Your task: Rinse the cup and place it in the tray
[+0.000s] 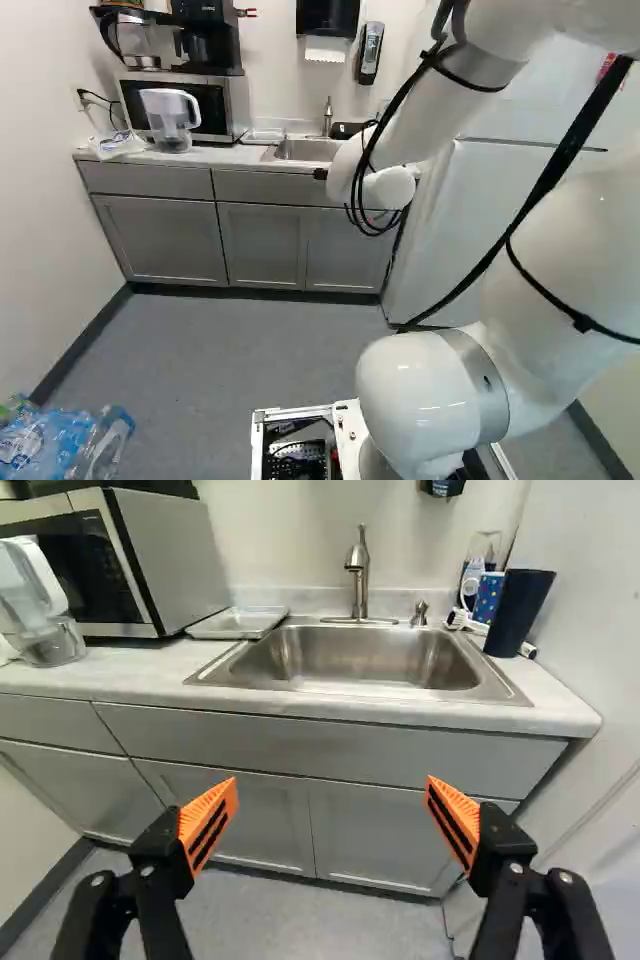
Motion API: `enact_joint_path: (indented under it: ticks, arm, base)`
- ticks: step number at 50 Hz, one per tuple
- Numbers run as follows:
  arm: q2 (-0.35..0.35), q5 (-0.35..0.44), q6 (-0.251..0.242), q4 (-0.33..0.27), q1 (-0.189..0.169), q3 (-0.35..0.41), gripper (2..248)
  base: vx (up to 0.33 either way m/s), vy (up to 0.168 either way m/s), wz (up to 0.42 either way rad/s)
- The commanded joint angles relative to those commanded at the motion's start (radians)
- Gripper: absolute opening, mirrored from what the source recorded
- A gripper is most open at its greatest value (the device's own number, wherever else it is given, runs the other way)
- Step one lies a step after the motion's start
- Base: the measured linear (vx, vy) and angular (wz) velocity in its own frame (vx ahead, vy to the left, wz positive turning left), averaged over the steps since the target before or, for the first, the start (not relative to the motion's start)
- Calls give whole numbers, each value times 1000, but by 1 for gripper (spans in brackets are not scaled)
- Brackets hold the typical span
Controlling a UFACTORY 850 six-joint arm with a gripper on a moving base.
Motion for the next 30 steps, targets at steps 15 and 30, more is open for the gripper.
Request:
enact_joint_path:
  ticks: [15, 30]
  arm:
    - [-1, -100, 0, 0, 0, -36, 247]
    - [-1, -181, 0, 0, -1, -71, 247]
  base:
    - [0, 0, 0]
    - [0, 0, 0]
